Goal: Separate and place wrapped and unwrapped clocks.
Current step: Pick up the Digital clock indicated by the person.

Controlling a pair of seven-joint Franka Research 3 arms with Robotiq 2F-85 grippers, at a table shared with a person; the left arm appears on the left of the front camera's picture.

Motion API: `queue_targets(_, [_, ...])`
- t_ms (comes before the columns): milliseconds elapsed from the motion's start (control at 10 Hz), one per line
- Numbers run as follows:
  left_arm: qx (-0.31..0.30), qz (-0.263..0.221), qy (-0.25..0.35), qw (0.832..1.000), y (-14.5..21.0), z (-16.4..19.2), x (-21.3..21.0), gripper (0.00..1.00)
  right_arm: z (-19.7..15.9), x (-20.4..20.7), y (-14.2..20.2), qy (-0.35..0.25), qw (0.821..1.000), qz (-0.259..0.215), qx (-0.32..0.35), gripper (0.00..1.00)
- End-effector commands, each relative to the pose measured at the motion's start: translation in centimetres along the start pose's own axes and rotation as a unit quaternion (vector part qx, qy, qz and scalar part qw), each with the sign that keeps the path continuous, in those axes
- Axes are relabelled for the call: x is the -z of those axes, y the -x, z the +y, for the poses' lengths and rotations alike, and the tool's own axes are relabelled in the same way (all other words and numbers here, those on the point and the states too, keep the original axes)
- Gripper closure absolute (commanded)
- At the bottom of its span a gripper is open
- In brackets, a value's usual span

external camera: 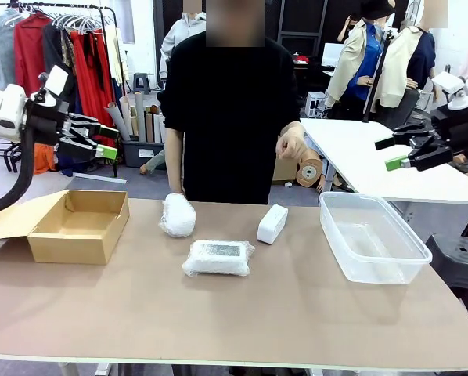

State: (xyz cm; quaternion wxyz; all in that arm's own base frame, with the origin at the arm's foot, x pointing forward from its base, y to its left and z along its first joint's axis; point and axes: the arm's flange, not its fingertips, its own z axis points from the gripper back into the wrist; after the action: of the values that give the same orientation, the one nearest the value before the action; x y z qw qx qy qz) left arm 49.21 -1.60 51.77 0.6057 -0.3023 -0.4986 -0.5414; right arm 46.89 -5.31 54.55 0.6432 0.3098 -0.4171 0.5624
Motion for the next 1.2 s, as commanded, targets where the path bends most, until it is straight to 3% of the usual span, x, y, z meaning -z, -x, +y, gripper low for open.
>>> queue_targets(0, [0.003, 0.004, -0.005, 1.0, -0.18, -0.17, 0.1, 0.0, 0.09, 0.02, 0.09, 0.0, 1.0, 0.0, 0.001, 0.0])
queue_targets(1100, [0.003, 0.004, -0.005, 1.0, -0.18, -0.17, 0.1, 0.0, 0.09, 0.02, 0.09, 0.0, 1.0, 0.0, 0.001, 0.0])
